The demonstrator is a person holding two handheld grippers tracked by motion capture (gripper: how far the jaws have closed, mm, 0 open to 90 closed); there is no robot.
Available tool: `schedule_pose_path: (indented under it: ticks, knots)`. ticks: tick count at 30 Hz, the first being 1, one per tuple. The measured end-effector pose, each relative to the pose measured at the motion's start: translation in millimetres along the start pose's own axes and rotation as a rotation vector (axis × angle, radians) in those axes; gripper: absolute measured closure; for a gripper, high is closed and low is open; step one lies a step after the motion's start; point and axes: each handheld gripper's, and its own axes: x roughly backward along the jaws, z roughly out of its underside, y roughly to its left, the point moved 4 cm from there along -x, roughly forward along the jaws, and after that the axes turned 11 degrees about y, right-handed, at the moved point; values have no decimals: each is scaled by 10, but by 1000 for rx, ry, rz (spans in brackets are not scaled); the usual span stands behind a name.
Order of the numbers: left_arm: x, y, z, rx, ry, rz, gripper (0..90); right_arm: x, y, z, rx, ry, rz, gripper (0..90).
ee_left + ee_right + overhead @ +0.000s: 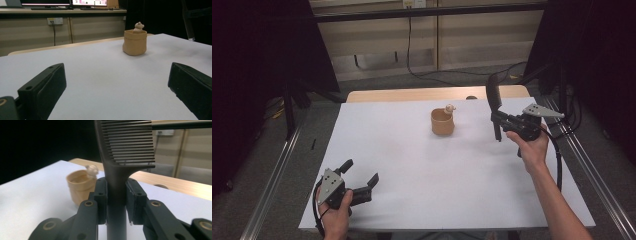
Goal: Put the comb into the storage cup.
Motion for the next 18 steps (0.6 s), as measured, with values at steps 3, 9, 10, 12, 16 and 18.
schedule_pose_path:
  ticks: [3, 9, 10, 12, 16, 18]
  knots:
    - [-1, -1, 1, 1, 1, 2, 18, -5, 50, -22, 20, -18, -22, 728]
    - [-1, -3, -4, -1, -1, 3, 18, -17, 144, -67, 33, -41, -50, 728]
    - [-1, -1, -4, 0, -1, 3, 18, -21, 159, -75, 35, -46, -53, 728]
    - [-1, 4, -5, -1, -1, 3, 18, -28, 183, -96, 37, -49, -61, 728]
    - [0, 7, -3, -2, -1, 0, 18, -34, 250, -144, 40, -58, -73, 728]
    - [3, 4, -9, -8, -3, -1, 18, -41, 284, -163, 49, -61, -82, 728]
